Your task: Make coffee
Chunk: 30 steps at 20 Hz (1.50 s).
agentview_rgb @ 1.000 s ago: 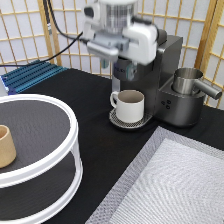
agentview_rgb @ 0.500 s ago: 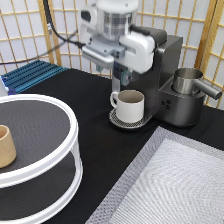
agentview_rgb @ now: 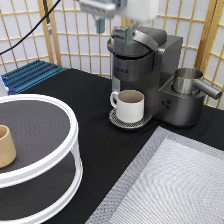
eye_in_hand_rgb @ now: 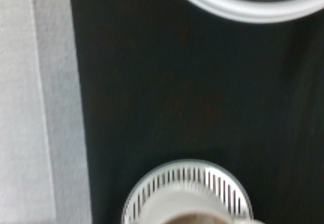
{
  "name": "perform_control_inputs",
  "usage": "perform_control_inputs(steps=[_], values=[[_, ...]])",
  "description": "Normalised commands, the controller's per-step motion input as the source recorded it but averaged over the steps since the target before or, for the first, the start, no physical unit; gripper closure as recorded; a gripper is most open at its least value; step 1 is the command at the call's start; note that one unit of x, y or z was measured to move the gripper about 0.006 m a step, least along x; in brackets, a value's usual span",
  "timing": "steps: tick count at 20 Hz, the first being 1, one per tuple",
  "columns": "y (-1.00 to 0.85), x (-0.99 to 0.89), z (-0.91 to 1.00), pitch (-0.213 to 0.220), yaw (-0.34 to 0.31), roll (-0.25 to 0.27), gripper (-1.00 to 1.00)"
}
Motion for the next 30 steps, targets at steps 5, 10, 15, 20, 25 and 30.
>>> perform_control_inputs(steps=[5, 10, 15, 20, 25, 30], values=[[0.58, 0.07, 0.02, -0.072, -0.155, -0.227, -1.00], [0.13, 0.15, -0.17, -0.027, -0.115, -0.165, -1.00], [-0.40, -0.01, -0.67, -0.006, -0.015, -0.051, -1.00], [-0.51, -0.06, -0.90, -0.022, 0.000, 0.000, -1.00], [-0.30, -0.03, -0.53, -0.023, 0.015, 0.004, -1.00], [-0.07, -0.06, 0.80, 0.006, 0.088, 0.044, -1.00]])
